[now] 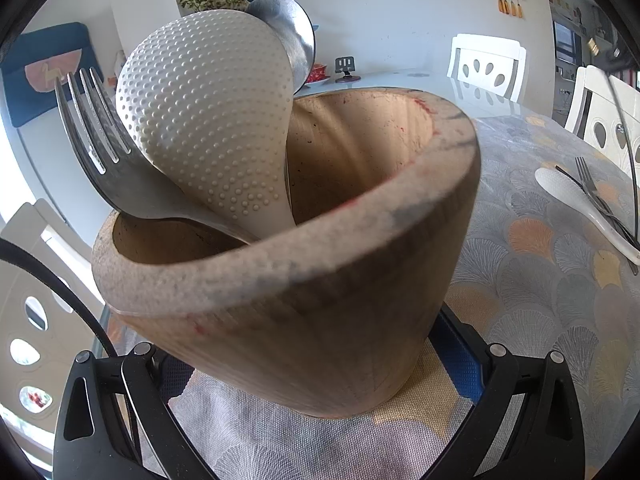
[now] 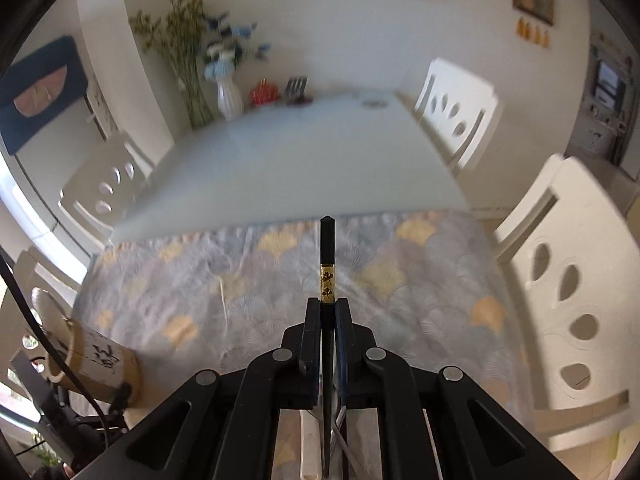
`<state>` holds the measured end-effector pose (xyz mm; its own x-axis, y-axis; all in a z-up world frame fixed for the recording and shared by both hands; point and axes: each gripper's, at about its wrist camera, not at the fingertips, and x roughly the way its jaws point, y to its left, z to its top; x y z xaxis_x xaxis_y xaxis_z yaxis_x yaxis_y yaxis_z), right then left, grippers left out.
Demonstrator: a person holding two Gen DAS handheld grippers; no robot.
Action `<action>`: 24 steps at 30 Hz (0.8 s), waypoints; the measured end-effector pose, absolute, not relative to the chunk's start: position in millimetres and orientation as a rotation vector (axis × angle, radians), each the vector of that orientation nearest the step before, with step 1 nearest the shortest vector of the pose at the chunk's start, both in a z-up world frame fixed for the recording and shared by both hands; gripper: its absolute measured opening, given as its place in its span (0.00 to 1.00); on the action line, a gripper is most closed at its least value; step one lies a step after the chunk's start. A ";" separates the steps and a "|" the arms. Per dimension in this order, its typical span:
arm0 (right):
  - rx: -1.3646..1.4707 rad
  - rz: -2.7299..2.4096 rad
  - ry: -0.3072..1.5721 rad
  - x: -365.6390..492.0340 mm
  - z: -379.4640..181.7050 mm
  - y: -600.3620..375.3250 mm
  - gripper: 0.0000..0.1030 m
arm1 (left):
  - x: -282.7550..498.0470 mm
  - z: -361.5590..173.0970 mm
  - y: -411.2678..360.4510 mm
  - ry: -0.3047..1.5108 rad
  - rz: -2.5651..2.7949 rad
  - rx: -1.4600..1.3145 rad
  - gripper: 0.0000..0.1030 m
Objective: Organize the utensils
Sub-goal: 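Lift the black chopstick with the right tool and drop it into the cup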
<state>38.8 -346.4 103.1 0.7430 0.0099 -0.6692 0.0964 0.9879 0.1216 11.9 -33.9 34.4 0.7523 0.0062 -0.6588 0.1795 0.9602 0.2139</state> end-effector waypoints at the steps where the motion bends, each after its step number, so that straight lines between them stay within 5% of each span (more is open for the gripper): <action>1: 0.159 -0.052 0.715 31.9 110.0 -345.4 0.06 | 11.7 34.3 -33.4 0.715 -0.096 0.273 0.99; 24: 0.164 0.260 0.266 -29.9 288.9 -213.6 0.06 | 12.2 34.6 -33.9 0.715 -0.096 0.272 0.99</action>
<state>-29.9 -213.6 288.9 0.9318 0.2748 -0.2372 -0.2318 0.9532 0.1940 12.2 -33.9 34.6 0.7522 0.0059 -0.6589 0.1795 0.9603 0.2136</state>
